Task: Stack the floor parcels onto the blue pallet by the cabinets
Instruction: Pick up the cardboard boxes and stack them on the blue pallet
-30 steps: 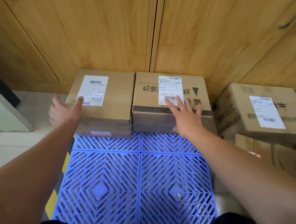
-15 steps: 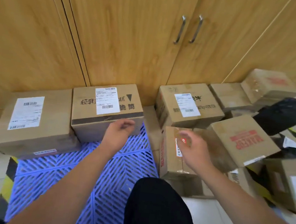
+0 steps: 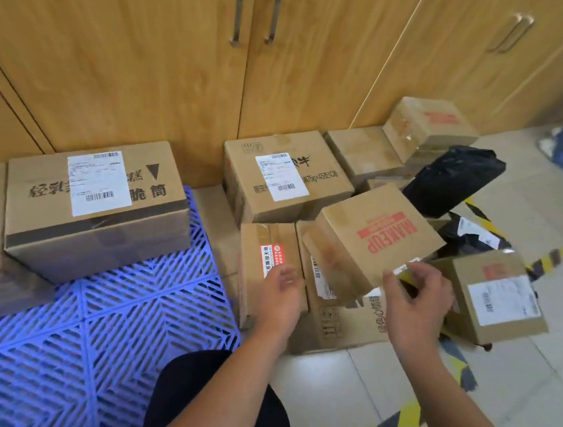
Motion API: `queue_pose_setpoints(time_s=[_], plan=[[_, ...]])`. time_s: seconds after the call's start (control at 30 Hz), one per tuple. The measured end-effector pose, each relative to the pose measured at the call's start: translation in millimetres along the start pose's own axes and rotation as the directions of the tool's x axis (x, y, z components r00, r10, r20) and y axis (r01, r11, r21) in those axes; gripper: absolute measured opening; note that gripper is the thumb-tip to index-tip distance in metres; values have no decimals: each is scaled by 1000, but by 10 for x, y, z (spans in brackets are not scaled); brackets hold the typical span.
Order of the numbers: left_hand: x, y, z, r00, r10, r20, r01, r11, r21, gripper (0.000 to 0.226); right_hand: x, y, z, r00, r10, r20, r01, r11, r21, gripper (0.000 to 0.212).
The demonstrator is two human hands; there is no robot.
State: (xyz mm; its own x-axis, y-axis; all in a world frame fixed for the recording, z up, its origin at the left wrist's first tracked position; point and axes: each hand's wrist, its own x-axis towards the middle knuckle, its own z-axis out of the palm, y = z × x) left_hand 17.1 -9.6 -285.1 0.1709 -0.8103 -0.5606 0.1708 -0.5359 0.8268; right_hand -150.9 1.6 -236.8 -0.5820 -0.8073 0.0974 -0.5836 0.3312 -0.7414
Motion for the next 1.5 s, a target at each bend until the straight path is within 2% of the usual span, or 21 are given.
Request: queue_pose_setpoints(time_s=[0.07, 0.13, 0.17, 0.27, 0.37, 0.47, 0.53, 0.63, 0.7, 0.77, 0.87, 0.93, 1.0, 1.03, 1.1, 1.17, 1.23, 1.27, 1.37, 1.4, 1.5], plan=[[5, -29, 79, 995, 2, 99, -9, 998, 67, 31, 359, 109, -10, 997, 73, 2, -73, 997, -15, 68], [24, -4, 144, 978, -4, 207, -18, 994, 104, 40, 767, 175, -5, 975, 218, 33, -220, 972, 83, 88], [24, 9, 178, 968, 0, 252, -33, 992, 125, 43, 944, 193, 10, 955, 288, 78, -296, 944, 146, 90], [16, 60, 317, 936, -18, 352, -53, 980, 189, 57, 1239, 170, 94, 896, 388, 218, -431, 879, 206, 74], [0, 139, 430, 910, -6, 414, -29, 996, 79, 61, 1268, 150, 231, 879, 431, 203, -470, 853, 227, 71], [50, 230, 427, 943, 79, 322, -72, 997, -34, 53, 1138, 135, 395, 888, 409, 209, -451, 861, 233, 56], [67, 334, 340, 950, 147, 274, -139, 989, -49, 48, 1086, 58, 498, 923, 331, 197, -378, 873, 307, 45], [237, 571, 192, 949, 246, 198, -249, 968, -13, 56, 1142, -207, 676, 953, 235, 189, -292, 879, 377, 46], [455, 785, 67, 968, 225, 110, -229, 973, 21, 74, 1207, -446, 839, 949, 186, 255, -273, 888, 370, 43], [656, 938, -52, 983, 166, 75, -162, 985, -55, 84, 1249, -640, 1001, 921, 179, 347, -308, 880, 363, 38], [871, 1013, -215, 988, 81, 134, -78, 997, -28, 72, 1265, -857, 1126, 836, 201, 510, -417, 838, 353, 42], [1033, 991, -283, 981, 62, 182, -60, 998, -20, 71, 1327, -905, 1151, 825, 138, 548, -437, 770, 464, 54], [1064, 962, -277, 994, -1, 114, 13, 995, -100, 87, 1341, -914, 1097, 832, 81, 549, -437, 707, 557, 68], [952, 944, -227, 998, -33, 44, 39, 988, -150, 84, 1316, -868, 1056, 839, 66, 541, -403, 744, 533, 64], [645, 803, -64, 994, -98, -57, 85, 977, -195, 53, 1209, -618, 979, 846, 100, 524, -320, 882, 347, 51], [393, 494, 138, 983, -173, -53, 167, 980, -113, 35, 1059, -191, 868, 868, 207, 451, -289, 950, 120, 56], [214, 165, 338, 974, -226, -26, 227, 972, 53, 30, 907, 299, 758, 883, 355, 308, -344, 935, -91, 66], [168, 14, 427, 980, -197, 1, 194, 964, 180, 33, 812, 527, 708, 885, 408, 224, -371, 909, -189, 72], [201, -246, 564, 988, -27, 149, -60, 836, 546, 51, 454, 944, 671, 870, 488, 67, -442, 834, -329, 92], [222, -260, 562, 988, 8, 157, -98, 811, 576, 48, 335, 970, 688, 872, 486, 62, -432, 822, -370, 98], [287, -235, 470, 992, 3, 123, -73, 822, 565, 30, 218, 959, 876, 884, 451, 119, -344, 804, -485, 104]])
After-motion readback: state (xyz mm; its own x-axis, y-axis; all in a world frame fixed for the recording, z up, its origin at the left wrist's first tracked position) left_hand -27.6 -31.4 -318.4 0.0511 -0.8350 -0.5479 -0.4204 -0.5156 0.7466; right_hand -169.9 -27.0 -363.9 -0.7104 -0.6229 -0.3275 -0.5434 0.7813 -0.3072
